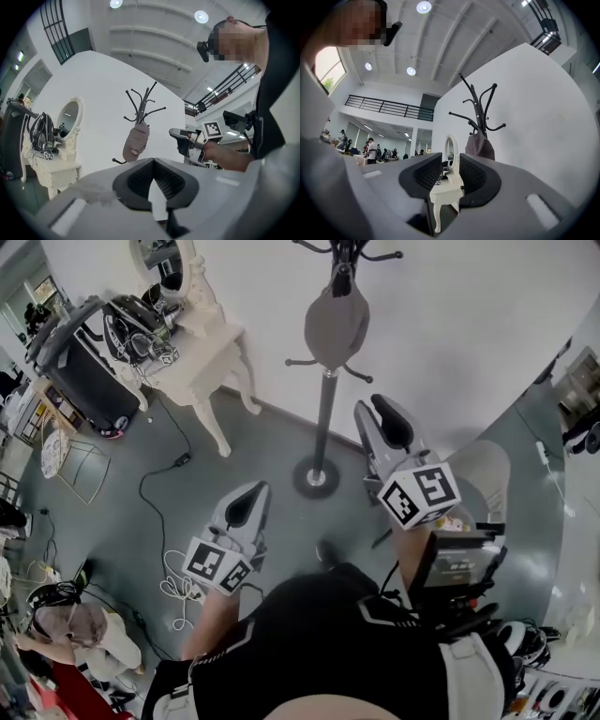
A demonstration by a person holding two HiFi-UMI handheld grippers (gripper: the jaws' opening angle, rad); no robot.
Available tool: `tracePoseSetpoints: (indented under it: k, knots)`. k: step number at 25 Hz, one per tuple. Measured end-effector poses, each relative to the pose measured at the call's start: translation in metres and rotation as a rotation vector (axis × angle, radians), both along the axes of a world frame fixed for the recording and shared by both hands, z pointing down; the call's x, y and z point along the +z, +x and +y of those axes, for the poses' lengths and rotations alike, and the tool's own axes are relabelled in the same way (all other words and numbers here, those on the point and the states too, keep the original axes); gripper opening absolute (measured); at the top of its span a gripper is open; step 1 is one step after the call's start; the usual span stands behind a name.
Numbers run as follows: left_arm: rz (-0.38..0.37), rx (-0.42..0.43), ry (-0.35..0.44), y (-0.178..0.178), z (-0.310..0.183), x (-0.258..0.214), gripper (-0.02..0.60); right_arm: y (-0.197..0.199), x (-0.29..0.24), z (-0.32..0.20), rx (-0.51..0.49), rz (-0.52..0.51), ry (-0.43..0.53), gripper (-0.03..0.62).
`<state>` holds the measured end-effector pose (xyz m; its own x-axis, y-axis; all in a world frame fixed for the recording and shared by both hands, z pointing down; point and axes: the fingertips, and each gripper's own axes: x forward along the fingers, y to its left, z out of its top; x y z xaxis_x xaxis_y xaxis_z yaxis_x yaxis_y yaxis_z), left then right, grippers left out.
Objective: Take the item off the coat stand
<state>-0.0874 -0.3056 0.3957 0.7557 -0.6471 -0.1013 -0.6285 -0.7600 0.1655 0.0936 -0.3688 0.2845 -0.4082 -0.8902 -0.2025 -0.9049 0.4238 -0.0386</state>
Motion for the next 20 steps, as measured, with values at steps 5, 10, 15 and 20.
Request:
tracePoseSetpoints:
  k: [5, 10, 15, 20]
  knots:
    - [-0.006, -0.013, 0.003, 0.007, -0.02, 0.0, 0.011, 0.007, 0.004, -0.031, -0.004, -0.009, -0.006, 0.163]
    - [-0.013, -0.029, 0.016, 0.008, -0.038, -0.005, 0.011, 0.009, 0.002, -0.058, -0.006, -0.007, -0.007, 0.175]
    - [-0.013, -0.053, 0.026, 0.006, -0.05, -0.009, 0.011, 0.008, 0.003, -0.083, -0.011, -0.003, -0.018, 0.204]
    - [-0.021, -0.076, 0.028, 0.004, -0.063, -0.01, 0.011, 0.008, 0.007, -0.11, -0.01, -0.008, -0.028, 0.219]
